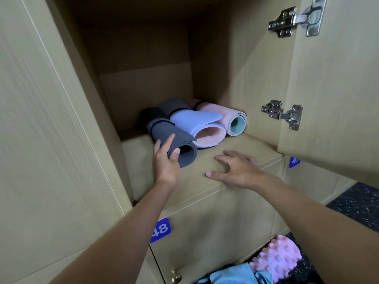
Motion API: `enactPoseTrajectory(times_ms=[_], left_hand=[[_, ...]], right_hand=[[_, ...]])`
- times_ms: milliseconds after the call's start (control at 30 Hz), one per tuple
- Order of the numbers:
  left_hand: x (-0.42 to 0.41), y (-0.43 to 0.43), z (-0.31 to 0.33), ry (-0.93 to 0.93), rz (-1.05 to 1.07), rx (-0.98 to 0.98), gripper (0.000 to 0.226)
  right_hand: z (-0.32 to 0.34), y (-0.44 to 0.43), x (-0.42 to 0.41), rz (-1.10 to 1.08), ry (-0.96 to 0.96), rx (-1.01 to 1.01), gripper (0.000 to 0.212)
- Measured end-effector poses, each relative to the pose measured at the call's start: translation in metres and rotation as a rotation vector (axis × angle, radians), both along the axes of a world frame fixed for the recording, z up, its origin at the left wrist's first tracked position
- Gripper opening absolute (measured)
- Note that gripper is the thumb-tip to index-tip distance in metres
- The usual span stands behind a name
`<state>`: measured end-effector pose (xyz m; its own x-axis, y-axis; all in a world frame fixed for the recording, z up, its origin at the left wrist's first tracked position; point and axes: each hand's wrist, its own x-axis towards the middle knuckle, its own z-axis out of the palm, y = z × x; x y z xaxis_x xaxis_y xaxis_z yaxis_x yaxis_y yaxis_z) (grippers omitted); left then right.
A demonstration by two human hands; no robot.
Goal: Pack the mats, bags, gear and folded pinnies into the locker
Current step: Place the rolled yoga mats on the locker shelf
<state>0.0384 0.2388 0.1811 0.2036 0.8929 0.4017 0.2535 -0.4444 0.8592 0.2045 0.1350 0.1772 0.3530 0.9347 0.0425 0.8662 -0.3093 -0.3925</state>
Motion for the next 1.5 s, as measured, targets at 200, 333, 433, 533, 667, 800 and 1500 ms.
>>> enactPoseTrajectory(times_ms=[200, 333, 433, 533, 667, 800, 1500], left_hand=[[0.001, -0.002, -0.001, -0.009, 0.045, 0.022, 0.046], [0.009, 0.014, -0.003, -0.08, 0.076, 0.039, 0.041], [0.013, 0.024, -0.006, -0.11, 0.073, 0.044, 0.039], [0.018, 0.03, -0.006, -0.117, 0.086, 0.05, 0.039], [0.023, 0.028, -0.007, 0.011, 0.137, 0.079, 0.047], [0.028, 0.031, -0.007, 0.018, 0.176, 0.092, 0.048], [0.033, 0.042, -0.008, 0.004, 0.175, -0.02, 0.069]], right_hand=[[0.001, -0.003, 0.0, 0.012, -0.007, -0.004, 0.078], [0.001, -0.002, 0.0, 0.01, -0.012, 0.001, 0.079], [0.0, -0.002, 0.0, 0.01, -0.027, 0.007, 0.079], [0.0, -0.002, 0.0, 0.009, -0.025, 0.01, 0.078], [0.001, -0.003, -0.001, 0.01, -0.026, 0.016, 0.077], [0.001, -0.003, -0.002, 0.009, -0.033, 0.016, 0.078], [-0.001, -0.004, -0.003, 0.002, -0.036, 0.034, 0.076]])
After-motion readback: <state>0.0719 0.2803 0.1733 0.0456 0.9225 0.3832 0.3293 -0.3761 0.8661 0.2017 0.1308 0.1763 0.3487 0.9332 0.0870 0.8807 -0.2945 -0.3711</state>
